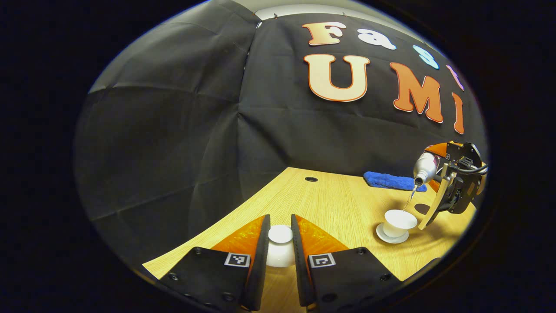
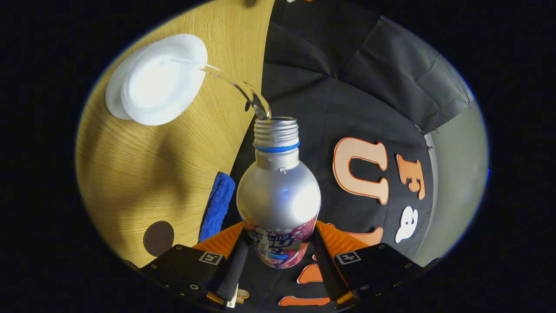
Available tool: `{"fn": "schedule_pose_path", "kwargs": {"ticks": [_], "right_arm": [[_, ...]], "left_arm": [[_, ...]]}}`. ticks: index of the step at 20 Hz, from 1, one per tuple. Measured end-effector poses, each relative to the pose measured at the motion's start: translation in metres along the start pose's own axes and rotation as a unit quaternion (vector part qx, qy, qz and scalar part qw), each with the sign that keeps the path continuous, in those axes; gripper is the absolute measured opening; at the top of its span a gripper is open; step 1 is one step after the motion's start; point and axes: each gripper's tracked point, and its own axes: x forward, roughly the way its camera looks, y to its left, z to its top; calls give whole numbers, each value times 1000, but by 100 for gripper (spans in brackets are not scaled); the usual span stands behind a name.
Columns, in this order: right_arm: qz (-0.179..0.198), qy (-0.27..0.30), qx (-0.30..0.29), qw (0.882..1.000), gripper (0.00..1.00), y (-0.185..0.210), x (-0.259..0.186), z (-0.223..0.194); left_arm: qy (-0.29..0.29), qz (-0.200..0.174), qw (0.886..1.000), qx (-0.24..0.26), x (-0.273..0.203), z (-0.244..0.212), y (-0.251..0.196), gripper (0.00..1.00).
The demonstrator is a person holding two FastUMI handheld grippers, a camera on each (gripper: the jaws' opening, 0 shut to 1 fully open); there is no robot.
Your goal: Open the teacup lid with one hand, grasp the water bottle and pour water into the teacup with the other hand; after pouring, place the water bottle on the coaster and then close the teacup lid.
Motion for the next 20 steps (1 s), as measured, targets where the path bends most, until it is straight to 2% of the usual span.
{"fn": "schedule_pose_path", "kwargs": {"ticks": [4, 5, 17, 20], "right_arm": [[-13, -2, -16, 1000, 79, -8, 2, 1], [-16, -2, -19, 1000, 79, -10, 3, 3], [-47, -8, -58, 997, 79, -38, 9, -2], [-57, -11, -69, 996, 79, -46, 11, -3]], "left_arm": [[0, -1, 1000, 0, -1, 2, 1, 35], [0, -2, 1000, 0, 0, 2, 0, 33], [-2, -7, 1000, 0, -3, 5, -4, 37], [-2, -9, 1000, 1, -2, 6, -5, 35]]}}
